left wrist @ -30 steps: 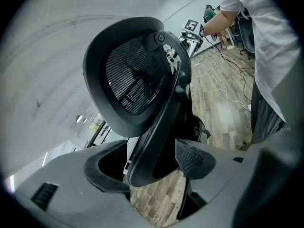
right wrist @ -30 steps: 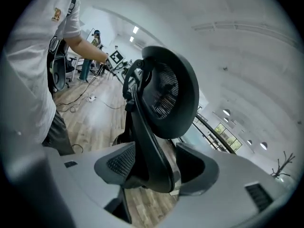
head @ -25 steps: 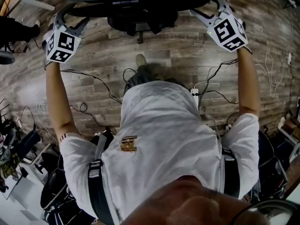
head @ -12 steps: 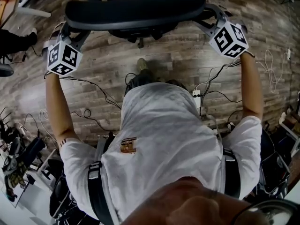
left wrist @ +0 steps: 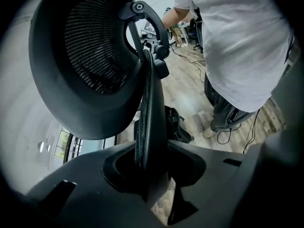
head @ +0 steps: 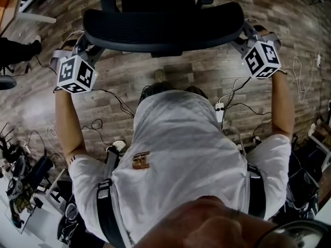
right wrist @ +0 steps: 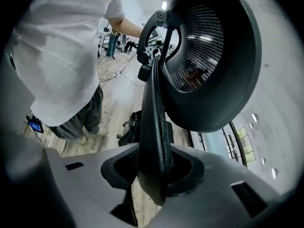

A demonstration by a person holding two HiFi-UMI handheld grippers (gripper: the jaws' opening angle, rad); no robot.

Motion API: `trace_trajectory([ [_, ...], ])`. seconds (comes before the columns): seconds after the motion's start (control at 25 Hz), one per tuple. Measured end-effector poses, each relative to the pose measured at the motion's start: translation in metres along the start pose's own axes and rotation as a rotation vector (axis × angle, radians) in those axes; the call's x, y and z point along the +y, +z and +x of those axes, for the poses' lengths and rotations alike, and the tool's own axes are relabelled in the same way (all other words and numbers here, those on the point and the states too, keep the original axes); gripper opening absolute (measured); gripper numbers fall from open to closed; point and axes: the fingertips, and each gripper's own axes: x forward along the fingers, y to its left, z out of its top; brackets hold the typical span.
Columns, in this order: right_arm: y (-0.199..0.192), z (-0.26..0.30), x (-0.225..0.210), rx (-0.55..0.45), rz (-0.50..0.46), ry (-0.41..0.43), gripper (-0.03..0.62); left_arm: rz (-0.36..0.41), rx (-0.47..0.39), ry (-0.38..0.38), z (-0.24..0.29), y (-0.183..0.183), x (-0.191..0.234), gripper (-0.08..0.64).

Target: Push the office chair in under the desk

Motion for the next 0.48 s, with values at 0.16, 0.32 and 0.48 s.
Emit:
trace_trajectory([
  [0.16, -0.001, 0.014, -0.017, 0.019, 0.011, -0.014, 0.144, 0.01, -0.006, 0.011, 0.009, -0.013, 0.019, 0.137],
  [0.32, -0.001, 0.032, -0.046, 0.032, 0.018, -0.035, 0.144, 0.014, -0.01, 0.019, 0.021, -0.031, 0.047, 0.138],
  [0.48, -0.007, 0.05, -0.075, 0.043, 0.022, -0.048, 0.144, 0.018, -0.018, 0.03, 0.035, -0.045, 0.077, 0.138],
])
